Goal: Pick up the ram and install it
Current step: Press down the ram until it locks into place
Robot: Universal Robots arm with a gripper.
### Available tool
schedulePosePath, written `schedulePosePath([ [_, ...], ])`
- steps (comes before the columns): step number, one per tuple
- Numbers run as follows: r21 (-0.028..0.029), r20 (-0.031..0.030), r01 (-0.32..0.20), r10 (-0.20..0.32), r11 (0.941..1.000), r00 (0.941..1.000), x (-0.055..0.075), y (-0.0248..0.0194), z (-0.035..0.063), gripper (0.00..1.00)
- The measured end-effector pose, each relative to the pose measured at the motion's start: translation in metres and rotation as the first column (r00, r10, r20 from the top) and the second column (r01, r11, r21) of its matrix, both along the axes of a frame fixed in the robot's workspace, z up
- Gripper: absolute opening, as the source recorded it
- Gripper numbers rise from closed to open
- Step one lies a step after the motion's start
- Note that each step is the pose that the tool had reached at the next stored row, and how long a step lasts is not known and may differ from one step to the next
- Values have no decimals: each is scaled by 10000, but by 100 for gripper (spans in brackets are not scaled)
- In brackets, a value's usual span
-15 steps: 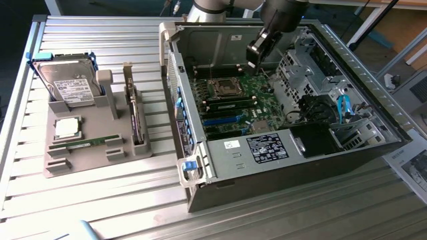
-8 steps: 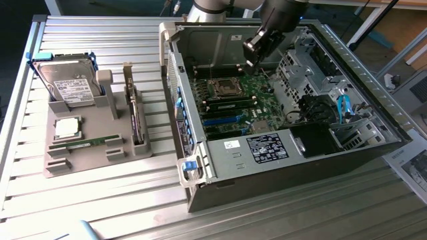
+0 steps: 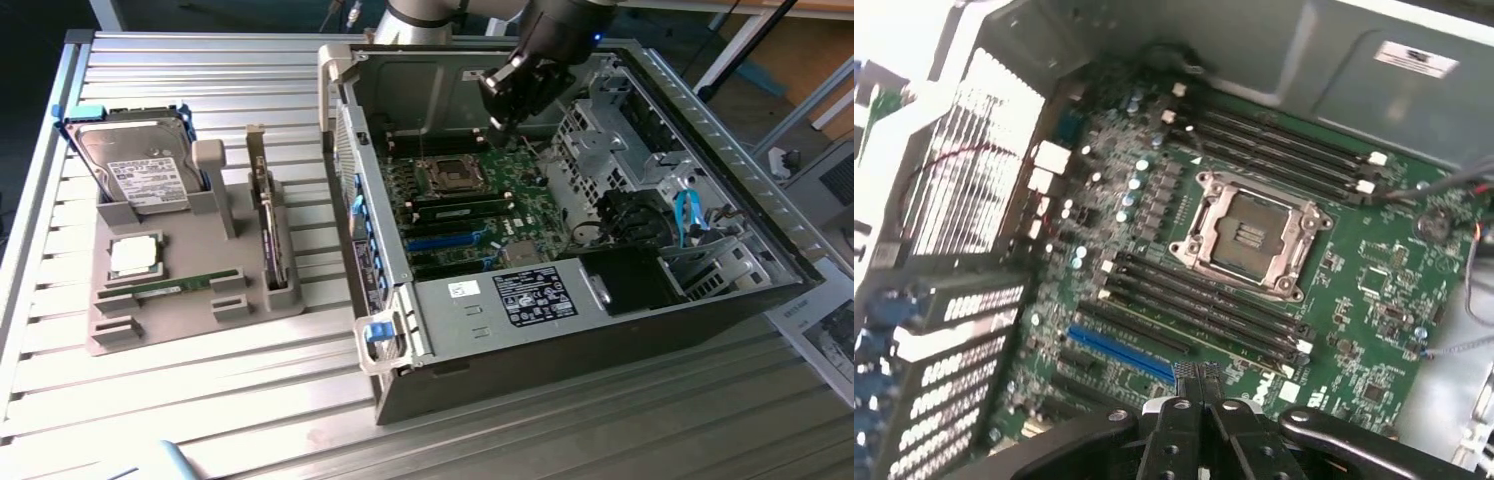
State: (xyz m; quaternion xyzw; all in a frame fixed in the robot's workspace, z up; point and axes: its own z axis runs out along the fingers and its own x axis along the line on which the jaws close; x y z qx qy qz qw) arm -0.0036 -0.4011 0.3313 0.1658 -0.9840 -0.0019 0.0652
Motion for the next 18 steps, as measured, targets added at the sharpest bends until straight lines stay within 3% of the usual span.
schedulePosePath([
  [4,0,0,724,-724,9974,9974,0,0,0,11],
  [7,1,-1,1272,-1272,9919,9919,0,0,0,11],
  [11,0,0,2017,-2017,9794,9794,0,0,0,11],
  [12,0,0,2298,-2298,9732,9732,0,0,0,11],
  [18,1,4,2348,-2348,9720,9720,0,0,0,11],
])
